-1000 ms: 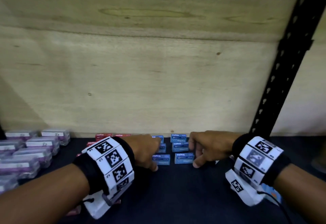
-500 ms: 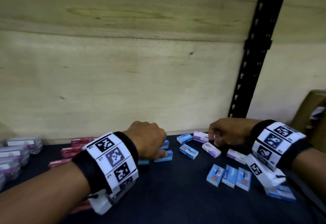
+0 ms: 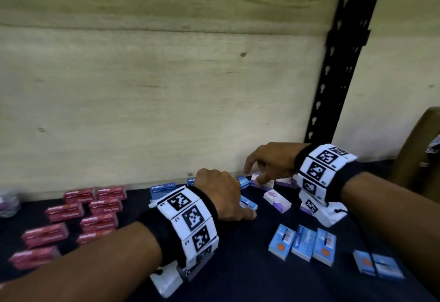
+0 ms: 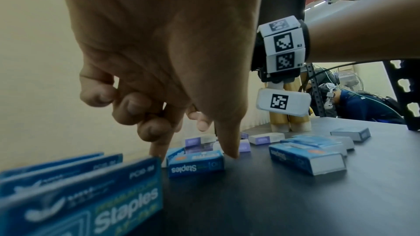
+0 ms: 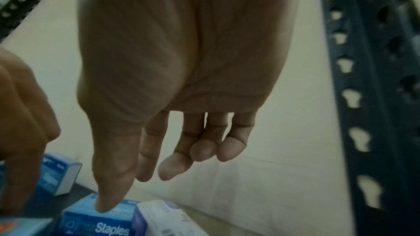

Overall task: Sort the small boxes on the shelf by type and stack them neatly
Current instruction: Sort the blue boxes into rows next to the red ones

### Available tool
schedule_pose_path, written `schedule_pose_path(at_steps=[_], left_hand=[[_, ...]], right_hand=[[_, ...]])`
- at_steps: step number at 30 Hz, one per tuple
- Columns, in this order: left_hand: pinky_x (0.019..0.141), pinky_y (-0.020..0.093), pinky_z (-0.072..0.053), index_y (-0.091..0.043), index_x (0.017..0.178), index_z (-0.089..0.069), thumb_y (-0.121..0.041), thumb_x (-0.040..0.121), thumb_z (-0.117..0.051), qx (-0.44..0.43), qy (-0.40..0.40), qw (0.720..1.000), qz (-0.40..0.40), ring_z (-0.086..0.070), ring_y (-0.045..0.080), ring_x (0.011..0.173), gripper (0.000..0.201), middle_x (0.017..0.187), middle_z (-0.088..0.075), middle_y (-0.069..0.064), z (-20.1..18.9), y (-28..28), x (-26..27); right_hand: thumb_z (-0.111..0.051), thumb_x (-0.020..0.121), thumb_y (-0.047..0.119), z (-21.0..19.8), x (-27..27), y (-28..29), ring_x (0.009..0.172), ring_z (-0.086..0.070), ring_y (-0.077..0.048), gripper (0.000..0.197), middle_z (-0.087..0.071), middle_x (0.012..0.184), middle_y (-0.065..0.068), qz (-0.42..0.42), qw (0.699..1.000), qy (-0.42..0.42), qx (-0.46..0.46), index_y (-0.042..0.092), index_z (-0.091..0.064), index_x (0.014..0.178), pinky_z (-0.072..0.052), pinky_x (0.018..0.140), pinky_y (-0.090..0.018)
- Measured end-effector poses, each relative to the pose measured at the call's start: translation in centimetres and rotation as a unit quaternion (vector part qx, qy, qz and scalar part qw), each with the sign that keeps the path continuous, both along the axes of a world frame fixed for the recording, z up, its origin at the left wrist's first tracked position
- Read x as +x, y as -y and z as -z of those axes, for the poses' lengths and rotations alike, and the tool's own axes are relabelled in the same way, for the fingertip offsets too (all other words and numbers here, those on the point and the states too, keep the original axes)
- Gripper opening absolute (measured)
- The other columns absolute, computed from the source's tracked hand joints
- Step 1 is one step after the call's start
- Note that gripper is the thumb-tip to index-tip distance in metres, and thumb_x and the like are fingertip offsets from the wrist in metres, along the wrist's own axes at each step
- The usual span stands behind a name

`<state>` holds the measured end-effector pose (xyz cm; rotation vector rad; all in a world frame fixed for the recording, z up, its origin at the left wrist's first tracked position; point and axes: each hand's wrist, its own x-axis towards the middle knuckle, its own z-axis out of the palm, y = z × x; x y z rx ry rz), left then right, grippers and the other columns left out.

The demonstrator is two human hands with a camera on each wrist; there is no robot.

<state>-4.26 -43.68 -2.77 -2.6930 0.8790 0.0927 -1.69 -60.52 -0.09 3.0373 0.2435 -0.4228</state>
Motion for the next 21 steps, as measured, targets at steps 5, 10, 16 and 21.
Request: schedule_pose_path(at_steps=[5, 10, 16, 21], left_hand=[[0.076, 0.034, -0.032, -0.021, 0.091, -0.049, -0.080, 0.080, -0.045, -0.030, -0.012, 0.999, -0.016, -0.049, 0.021, 0.084, 0.061, 0.083, -0.050, -0.001, 0.8, 0.5, 0.3], [0.076, 0.035, -0.033, -0.023, 0.096, -0.052, -0.074, 0.083, -0.049, -0.048, -0.001, 0.999, -0.002, -0.051, 0.023, 0.087, 0.053, 0.092, -0.053, 0.003, 1.4, 0.7, 0.7], [0.072, 0.033, -0.035, -0.023, 0.090, -0.046, -0.070, 0.081, -0.055, -0.092, 0.000, 0.996, -0.013, -0.047, 0.021, 0.083, 0.049, 0.088, -0.047, -0.001, 0.4, -0.6, 1.0], [0.065, 0.031, -0.034, -0.025, 0.077, -0.045, -0.072, 0.078, -0.056, -0.104, 0.004, 0.994, -0.020, -0.048, 0.019, 0.075, 0.048, 0.073, -0.043, -0.005, -0.8, -2.3, 0.7]], right_hand=[[-0.072, 0.086, 0.039, 1.1, 1.7, -0.7, 0.092, -0.049, -0.011, 0.049, -0.053, 0.091, 0.019, -0.029, 0.999, -0.017, -0.022, 0.032, -0.059, 0.133, -0.038, 0.083, -0.026], [-0.072, 0.087, 0.035, 2.1, 2.4, -0.7, 0.104, -0.060, -0.014, 0.045, -0.068, 0.122, 0.008, -0.045, 0.999, -0.030, -0.005, 0.032, -0.063, 0.130, -0.045, 0.088, -0.028], [-0.075, 0.084, 0.034, 2.4, 3.0, -0.6, 0.098, -0.061, -0.016, 0.036, -0.068, 0.103, 0.010, -0.019, 0.999, -0.021, 0.020, 0.031, -0.067, 0.119, -0.049, 0.089, -0.033], [-0.078, 0.080, 0.036, 1.4, 2.4, -1.0, 0.073, -0.053, -0.004, 0.032, -0.055, 0.073, 0.020, -0.015, 0.999, 0.013, 0.036, 0.032, -0.067, 0.111, -0.039, 0.068, -0.024]])
